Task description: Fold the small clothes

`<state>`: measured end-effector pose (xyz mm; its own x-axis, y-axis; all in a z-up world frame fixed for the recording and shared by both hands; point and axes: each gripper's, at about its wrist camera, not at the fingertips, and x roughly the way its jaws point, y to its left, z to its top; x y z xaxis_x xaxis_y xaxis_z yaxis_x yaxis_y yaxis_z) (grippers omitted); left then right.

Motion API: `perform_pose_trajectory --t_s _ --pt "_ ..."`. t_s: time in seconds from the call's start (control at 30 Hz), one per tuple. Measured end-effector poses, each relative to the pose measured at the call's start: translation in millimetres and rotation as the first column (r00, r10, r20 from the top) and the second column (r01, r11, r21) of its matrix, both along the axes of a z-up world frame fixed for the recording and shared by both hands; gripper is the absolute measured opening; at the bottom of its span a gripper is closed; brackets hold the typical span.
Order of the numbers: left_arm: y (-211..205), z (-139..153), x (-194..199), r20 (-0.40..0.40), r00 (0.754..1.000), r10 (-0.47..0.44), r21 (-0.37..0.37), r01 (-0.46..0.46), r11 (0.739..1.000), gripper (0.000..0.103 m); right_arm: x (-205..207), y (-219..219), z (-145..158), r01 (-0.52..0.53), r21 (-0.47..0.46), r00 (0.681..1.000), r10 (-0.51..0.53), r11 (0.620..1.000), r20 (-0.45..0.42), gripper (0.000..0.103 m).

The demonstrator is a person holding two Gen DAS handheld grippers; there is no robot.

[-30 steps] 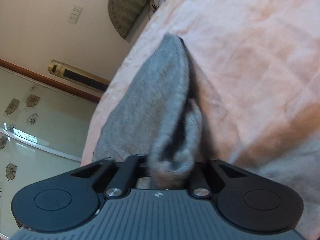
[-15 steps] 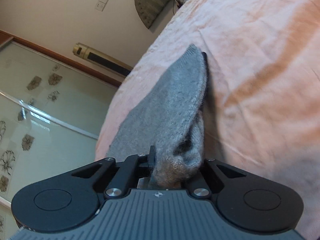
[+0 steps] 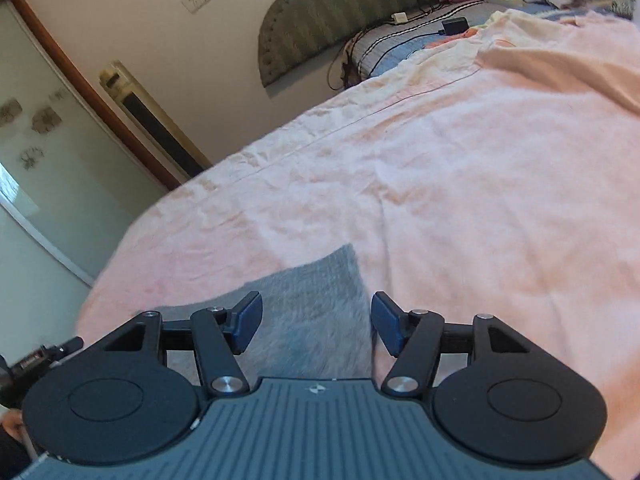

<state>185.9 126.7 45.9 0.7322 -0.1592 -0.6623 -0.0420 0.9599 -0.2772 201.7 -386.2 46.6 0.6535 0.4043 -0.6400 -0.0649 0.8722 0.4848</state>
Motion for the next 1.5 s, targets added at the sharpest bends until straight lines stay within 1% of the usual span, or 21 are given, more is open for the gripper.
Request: perform_pose_trajectory --t_s 0.07,0.13,0.17,0.2,0.37,0.47,0.5,0.6,0.67,0.7,0.73,0.83,0.9,0.93,1.0,1.03,1.1,1.3,1.37,1.4,1.5 --pt "-20.7 -9.3 22.2 -0.036 0.998 -0.044 0.070 0.046 0.996 0.066 20.8 9.9 -13.8 -0.020 -0.010 0.999 0.020 1.000 -0.044 0.063" --pt "-37.0 -19.6 29.6 -0.069 0.993 -0.098 0.129 0.106 0.986 0.031 30.9 24.6 -23.5 -0.060 -0.027 0.997 0.059 0.998 -0.044 0.061" --pt "-44.3 -20.1 27.5 -0.036 0.994 -0.106 0.195 0.111 0.974 0.021 31.5 31.2 -24.3 -0.090 -0.045 0.996 0.089 0.995 -0.024 0.051" --pt "-48.2 -19.3 24.3 -0.023 0.992 -0.123 0.224 0.125 0.966 0.010 36.4 34.5 -27.1 -0.119 -0.033 0.992 0.117 0.992 -0.055 0.013" --pt "-18.9 -6.5 5.7 0.023 0.999 -0.036 0.216 0.030 0.976 0.008 36.7 33.2 -8.2 -0.114 0.065 0.993 0.112 0.991 0.040 0.014" --pt "-11.6 -19.4 7.1 -0.007 1.000 -0.025 0.228 0.025 0.973 0.009 48.8 36.4 -30.7 -0.078 0.007 0.997 0.078 0.997 -0.017 0.013" --pt "-16.1 -17.0 3.9 -0.003 1.000 -0.031 0.247 0.031 0.968 0.011 46.3 35.4 -33.6 -0.063 0.033 0.998 0.063 0.997 -0.008 0.015" --pt "-33.0 7.1 -15.3 0.051 0.998 -0.035 0.312 0.017 0.950 0.019 32.1 32.0 -19.1 -0.019 0.053 1.000 0.019 0.998 -0.002 0.042" --pt "-42.2 27.5 -33.1 0.135 0.991 -0.014 0.279 -0.025 0.960 0.042 10.8 34.6 0.5 0.011 0.043 0.996 -0.015 0.999 0.084 0.044" --pt "-46.2 33.7 -41.6 0.168 0.985 -0.026 0.213 -0.011 0.977 0.072 2.0 39.2 6.1 0.001 0.067 0.996 -0.007 0.998 0.094 0.045" --pt "-52.7 35.6 -48.9 0.182 0.982 -0.046 0.157 0.017 0.987 0.088 -3.9 46.5 8.6 -0.031 0.088 0.996 0.024 0.996 0.087 0.046" --pt "-82.0 18.4 -54.0 0.107 0.986 -0.130 0.186 0.109 0.977 0.087 -22.0 75.5 3.5 -0.095 0.026 0.992 0.092 0.995 0.085 0.056" --pt "-82.5 -0.3 -53.9 0.031 0.995 -0.099 0.231 0.089 0.969 0.086 -29.5 84.5 -13.9 -0.082 -0.083 0.994 0.087 0.993 0.059 0.058" --pt "-73.7 -13.9 -54.1 -0.024 0.998 -0.058 0.252 0.062 0.966 0.086 -37.5 80.8 -19.9 -0.085 -0.099 0.988 0.097 0.991 0.120 0.055" --pt "-55.9 -30.5 -72.0 0.064 0.995 -0.078 0.289 0.056 0.956 0.087 -54.1 69.4 -33.5 -0.058 -0.162 0.973 0.092 0.985 0.211 0.054" --pt "-49.4 -30.4 -76.0 0.070 0.995 -0.067 0.279 0.045 0.959 0.087 -54.0 60.2 -33.6 -0.045 -0.098 0.977 0.064 0.994 0.205 0.053" --pt "-41.1 -32.4 -76.8 0.039 0.999 0.000 0.271 -0.011 0.963 0.088 -53.2 59.5 -34.7 -0.039 -0.098 0.977 0.059 0.994 0.205 0.053" --pt "-22.5 -15.5 -121.8 0.036 0.986 0.160 0.105 -0.163 0.981 0.088 -71.1 96.8 -13.4 -0.055 -0.310 0.976 0.117 0.949 0.185 0.077" --pt "-25.5 -11.6 -145.3 0.049 0.988 0.148 0.058 -0.150 0.987 0.088 -93.6 101.4 -0.6 -0.092 -0.269 0.965 0.153 0.959 0.213 0.089" --pt "-29.3 -12.1 -151.3 0.057 0.989 0.134 0.066 -0.137 0.988 0.088 -104.0 102.4 2.2 -0.107 -0.252 0.956 0.169 0.962 0.239 0.102" --pt "-43.6 -27.5 -151.5 -0.006 0.996 0.087 0.176 -0.085 0.981 0.089 -114.5 106.8 -9.0 -0.102 -0.307 0.968 0.166 0.946 0.190 0.103"
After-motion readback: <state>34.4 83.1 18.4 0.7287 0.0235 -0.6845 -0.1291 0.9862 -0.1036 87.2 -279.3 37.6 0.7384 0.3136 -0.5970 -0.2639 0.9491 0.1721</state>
